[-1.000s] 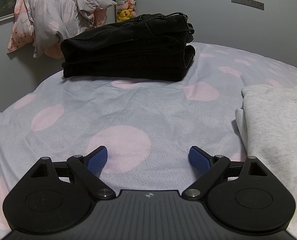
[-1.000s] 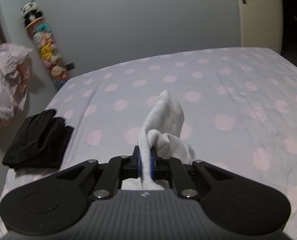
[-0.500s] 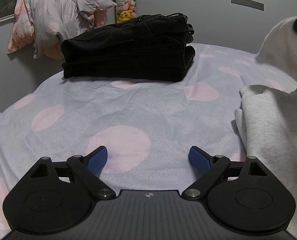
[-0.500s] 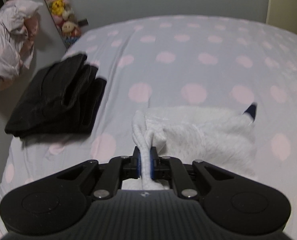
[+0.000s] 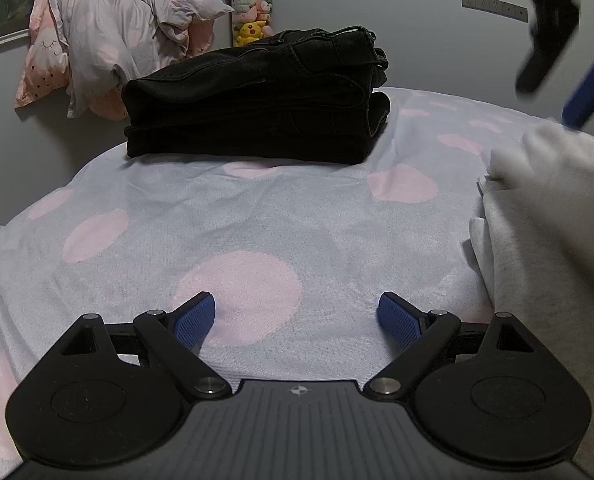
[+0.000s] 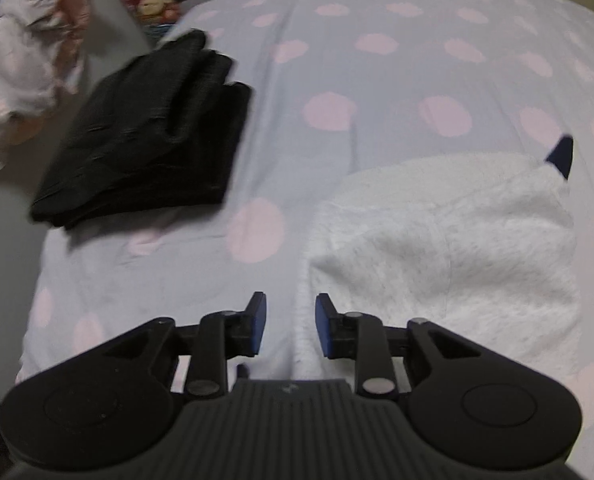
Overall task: Fold clothes
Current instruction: 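Open the right gripper and release the folded sweatshirt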
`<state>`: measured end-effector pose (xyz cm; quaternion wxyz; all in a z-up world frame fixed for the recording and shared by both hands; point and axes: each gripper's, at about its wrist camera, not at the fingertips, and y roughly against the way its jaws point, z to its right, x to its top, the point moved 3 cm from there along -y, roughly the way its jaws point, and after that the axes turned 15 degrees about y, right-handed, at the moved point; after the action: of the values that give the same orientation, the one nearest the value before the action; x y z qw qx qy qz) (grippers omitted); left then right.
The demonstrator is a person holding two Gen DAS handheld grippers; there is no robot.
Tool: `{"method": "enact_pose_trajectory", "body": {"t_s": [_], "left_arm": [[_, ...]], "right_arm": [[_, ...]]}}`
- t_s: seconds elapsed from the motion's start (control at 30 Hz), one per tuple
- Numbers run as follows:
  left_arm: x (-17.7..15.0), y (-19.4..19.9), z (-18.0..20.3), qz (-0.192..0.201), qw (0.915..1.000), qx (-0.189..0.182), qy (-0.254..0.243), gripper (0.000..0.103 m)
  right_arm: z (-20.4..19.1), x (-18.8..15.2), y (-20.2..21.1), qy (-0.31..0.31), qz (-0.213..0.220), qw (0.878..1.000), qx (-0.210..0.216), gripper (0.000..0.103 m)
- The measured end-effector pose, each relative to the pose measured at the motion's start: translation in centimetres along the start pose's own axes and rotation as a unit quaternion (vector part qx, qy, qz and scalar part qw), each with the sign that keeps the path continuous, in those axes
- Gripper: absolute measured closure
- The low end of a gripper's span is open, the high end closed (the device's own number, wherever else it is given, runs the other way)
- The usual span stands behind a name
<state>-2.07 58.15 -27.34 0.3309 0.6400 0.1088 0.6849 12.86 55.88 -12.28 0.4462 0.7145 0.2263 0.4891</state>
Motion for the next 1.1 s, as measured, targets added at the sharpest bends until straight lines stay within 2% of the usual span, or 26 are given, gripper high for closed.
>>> {"method": "enact_pose_trajectory", "body": {"t_s": [0.2, 0.3, 0.37, 0.5, 0.6, 0.67, 0.77, 0.87, 0.93, 1.1], "left_arm": [[0.1, 0.0, 0.0, -0.002, 1.0, 0.001, 0.001, 0.0], [0.1, 0.1, 0.0, -0.003, 1.0, 0.001, 0.001, 0.0], [0.1, 0.0, 0.0, -0.004, 1.0, 0.001, 0.001, 0.0], [0.1, 0.0, 0.0, -0.004, 1.0, 0.001, 0.001, 0.0], [0.1, 0.1, 0.0, -0.005, 1.0, 0.001, 0.001, 0.0], [0.1, 0.1, 0.0, -0.005, 1.0, 0.001, 0.001, 0.0], [0.1, 0.1, 0.0, -0.005, 1.0, 0.001, 0.001, 0.0], [0.1, 0.0, 0.0, -0.003, 1.0, 0.002, 0.002, 0.0], [0.2, -0.3, 0.0, -0.01, 0.9997, 0.024, 0.001, 0.0], [0.2, -0.4, -0.4, -0.011, 0.9997, 0.014, 0.014, 0.0]], "right_arm": [[0.4, -2.5, 5.3, 0.08, 0.035, 0.996, 0.019, 0.072], [1.4, -5.5, 7.1, 0.137, 0.052, 0.989, 0.015, 0.064], [2.3, -8.1, 8.0, 0.165, 0.062, 0.984, 0.017, 0.063], [5.4, -12.8, 8.9, 0.167, 0.091, 0.982, 0.01, 0.063], [7.5, -16.0, 9.3, 0.173, 0.124, 0.977, -0.017, 0.063], [8.7, -18.3, 9.2, 0.188, 0.149, 0.97, -0.047, 0.058], [10.2, -21.2, 8.2, 0.193, 0.169, 0.964, -0.072, 0.052], [11.5, -22.3, 7.6, 0.18, 0.18, 0.964, -0.078, 0.051], [12.4, -22.8, 7.3, 0.168, 0.186, 0.965, -0.079, 0.047], [14.5, -23.9, 6.5, 0.138, 0.199, 0.967, -0.083, 0.043]]}}
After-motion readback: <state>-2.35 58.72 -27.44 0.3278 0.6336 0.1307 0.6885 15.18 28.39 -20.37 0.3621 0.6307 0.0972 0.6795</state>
